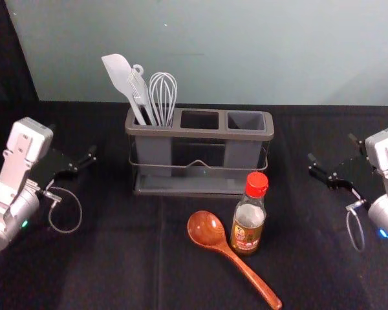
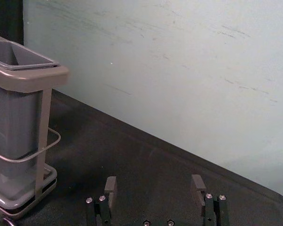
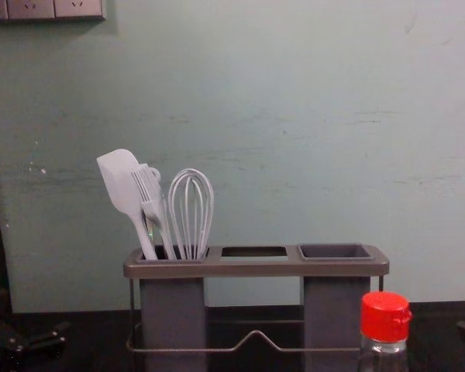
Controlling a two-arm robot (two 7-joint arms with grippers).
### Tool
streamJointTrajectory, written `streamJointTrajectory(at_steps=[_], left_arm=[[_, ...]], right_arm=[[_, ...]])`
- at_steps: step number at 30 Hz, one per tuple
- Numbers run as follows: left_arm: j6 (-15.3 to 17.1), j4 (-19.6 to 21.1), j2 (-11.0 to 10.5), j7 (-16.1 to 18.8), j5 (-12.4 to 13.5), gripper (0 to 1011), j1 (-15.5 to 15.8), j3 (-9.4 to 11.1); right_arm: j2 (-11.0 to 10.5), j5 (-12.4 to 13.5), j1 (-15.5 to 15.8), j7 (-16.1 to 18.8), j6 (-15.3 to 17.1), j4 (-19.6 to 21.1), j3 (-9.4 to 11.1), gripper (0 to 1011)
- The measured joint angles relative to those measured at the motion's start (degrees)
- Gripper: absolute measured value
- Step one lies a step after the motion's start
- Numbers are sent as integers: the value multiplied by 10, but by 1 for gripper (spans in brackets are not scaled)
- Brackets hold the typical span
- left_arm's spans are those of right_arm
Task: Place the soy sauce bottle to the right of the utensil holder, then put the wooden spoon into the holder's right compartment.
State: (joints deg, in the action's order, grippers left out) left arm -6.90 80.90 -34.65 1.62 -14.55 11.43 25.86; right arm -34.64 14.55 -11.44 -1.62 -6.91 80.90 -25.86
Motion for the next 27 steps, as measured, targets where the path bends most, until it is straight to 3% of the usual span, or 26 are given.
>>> streamJointTrajectory(at_steps=[7,15,21,27], left_arm=[[0,0,0,0,0,1005,0,0],[0,0,0,0,0,1005,0,0],[0,0,0,0,0,1005,0,0],[0,0,0,0,0,1005,0,0]], right_arm=[[-8,-3,11,2,-6,18,8,1002],[-36,11,57,15,-16,86,43,1003],[-64,55,104,47,-24,142,78,1003],[-100,123,164,104,-42,200,120,1003]])
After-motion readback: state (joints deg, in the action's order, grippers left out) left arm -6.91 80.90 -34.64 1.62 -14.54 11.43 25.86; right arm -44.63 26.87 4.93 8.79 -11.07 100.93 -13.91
